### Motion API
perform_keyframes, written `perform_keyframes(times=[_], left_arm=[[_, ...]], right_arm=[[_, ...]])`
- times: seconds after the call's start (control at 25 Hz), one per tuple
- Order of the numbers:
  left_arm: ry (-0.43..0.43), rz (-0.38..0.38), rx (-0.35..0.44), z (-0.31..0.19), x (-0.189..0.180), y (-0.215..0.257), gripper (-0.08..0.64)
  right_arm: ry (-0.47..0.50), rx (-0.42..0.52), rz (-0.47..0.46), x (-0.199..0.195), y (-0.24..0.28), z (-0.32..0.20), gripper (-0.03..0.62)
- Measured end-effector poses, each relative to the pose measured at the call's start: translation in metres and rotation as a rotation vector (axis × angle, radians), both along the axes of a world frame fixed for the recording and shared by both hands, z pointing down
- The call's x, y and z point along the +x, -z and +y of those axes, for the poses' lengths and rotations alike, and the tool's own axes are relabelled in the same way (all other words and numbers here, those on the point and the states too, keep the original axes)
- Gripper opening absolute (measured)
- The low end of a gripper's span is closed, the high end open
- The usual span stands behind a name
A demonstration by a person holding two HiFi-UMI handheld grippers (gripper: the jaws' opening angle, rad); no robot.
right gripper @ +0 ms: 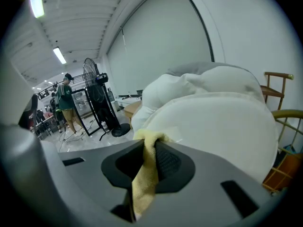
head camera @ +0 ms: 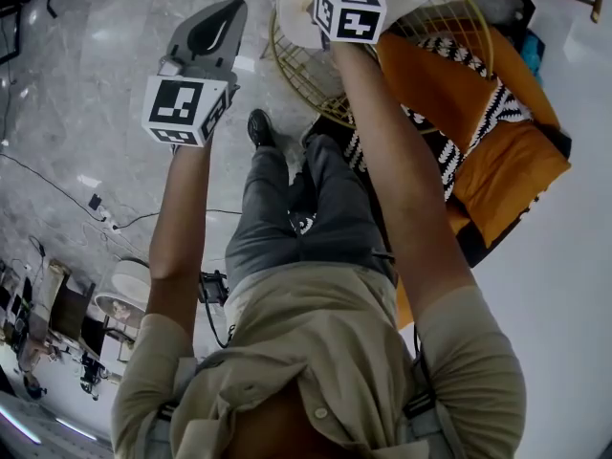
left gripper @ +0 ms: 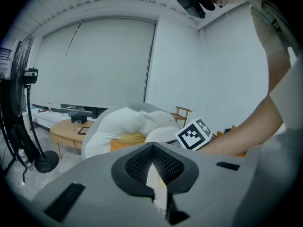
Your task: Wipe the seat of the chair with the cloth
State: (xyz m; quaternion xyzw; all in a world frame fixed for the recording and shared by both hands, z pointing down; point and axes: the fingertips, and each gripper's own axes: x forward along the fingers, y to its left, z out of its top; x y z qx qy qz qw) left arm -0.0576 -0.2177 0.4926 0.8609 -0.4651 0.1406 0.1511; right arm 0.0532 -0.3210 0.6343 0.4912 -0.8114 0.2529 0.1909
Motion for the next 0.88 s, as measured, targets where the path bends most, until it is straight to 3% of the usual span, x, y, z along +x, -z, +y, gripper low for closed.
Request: perform_keyframes(times=[0.16, 0.36, 0.48, 0.6, 0.88], left_arm=[[-0.03, -0.003, 0.0, -0.004, 0.02, 0.0, 0.009], [-0.063, 0.006, 0.005, -0.012, 0.046, -0.001, 0.009], [-0.081, 0.008, 0.0, -0.012, 0.062, -0.004, 0.009], [-0.106, 0.01, -0.006, -0.012, 0.076, -0.008, 0.009], [-0.112, 0.007, -0.004, -0.009, 0.082, -0.006, 0.009]], right_arm=[[-0.088, -0.022, 0.018, 0.057, -0.009, 0.005, 0.061], [-0.374, -0.019, 0.048, 0.195, -0.002, 0.014, 0.061], [-0.466, 0.007, 0.06, 0.253, 0.008, 0.022, 0.061], [-0.463, 0.014, 0.071, 0.268, 0.01, 0.027, 0.061], [-0.436, 0.013, 0.056, 0.255, 0.007, 0.031, 0.061]])
